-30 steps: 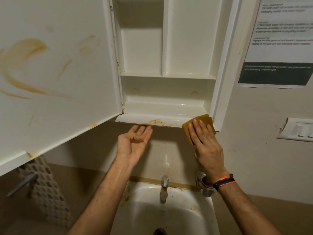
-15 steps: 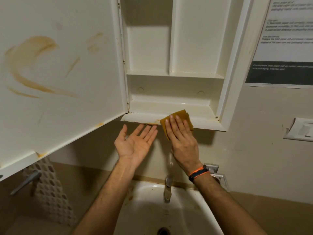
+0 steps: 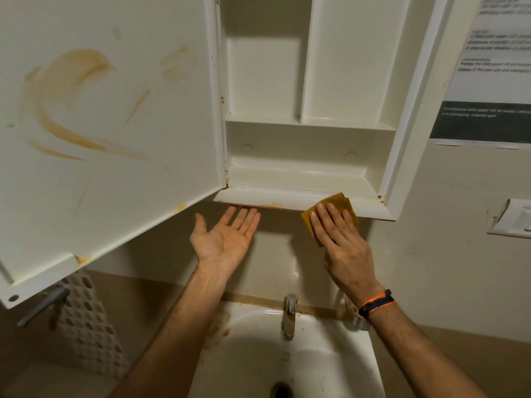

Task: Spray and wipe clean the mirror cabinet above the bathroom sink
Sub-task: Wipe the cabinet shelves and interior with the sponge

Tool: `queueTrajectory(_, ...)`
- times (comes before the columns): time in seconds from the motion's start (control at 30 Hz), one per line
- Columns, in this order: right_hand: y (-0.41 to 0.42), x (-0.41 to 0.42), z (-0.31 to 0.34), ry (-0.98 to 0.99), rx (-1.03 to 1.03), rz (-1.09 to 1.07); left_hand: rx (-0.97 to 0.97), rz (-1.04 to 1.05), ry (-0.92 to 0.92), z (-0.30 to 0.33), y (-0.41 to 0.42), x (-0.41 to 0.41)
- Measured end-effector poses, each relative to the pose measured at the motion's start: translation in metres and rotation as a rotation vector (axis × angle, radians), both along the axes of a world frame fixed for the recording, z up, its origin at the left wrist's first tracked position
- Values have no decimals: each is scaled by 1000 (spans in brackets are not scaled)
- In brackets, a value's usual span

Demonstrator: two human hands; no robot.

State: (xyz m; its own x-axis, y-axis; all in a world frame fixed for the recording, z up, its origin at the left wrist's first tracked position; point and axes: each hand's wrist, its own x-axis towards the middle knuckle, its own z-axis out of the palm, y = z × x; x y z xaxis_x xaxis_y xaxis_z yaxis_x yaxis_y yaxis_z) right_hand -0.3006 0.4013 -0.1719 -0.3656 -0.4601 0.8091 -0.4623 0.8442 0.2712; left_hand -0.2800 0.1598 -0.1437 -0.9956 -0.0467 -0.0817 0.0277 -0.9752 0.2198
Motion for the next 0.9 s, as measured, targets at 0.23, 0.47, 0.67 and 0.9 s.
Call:
queueTrajectory(0.23,-50,-11,17,54,172,82,-51,-40,1,-2,-7,0)
queueTrajectory(0.47,-88,-16,42,59,431,121,-185,-50,-57,-1,-19,-1)
queueTrajectory(0.67,-23,-9,41,2,460,97,-148,-70,-18,-2,-23,-1)
queueTrajectory(0.9,-7,-6,46,-13,503,70,-156,-62,-8,-3,-21,-1)
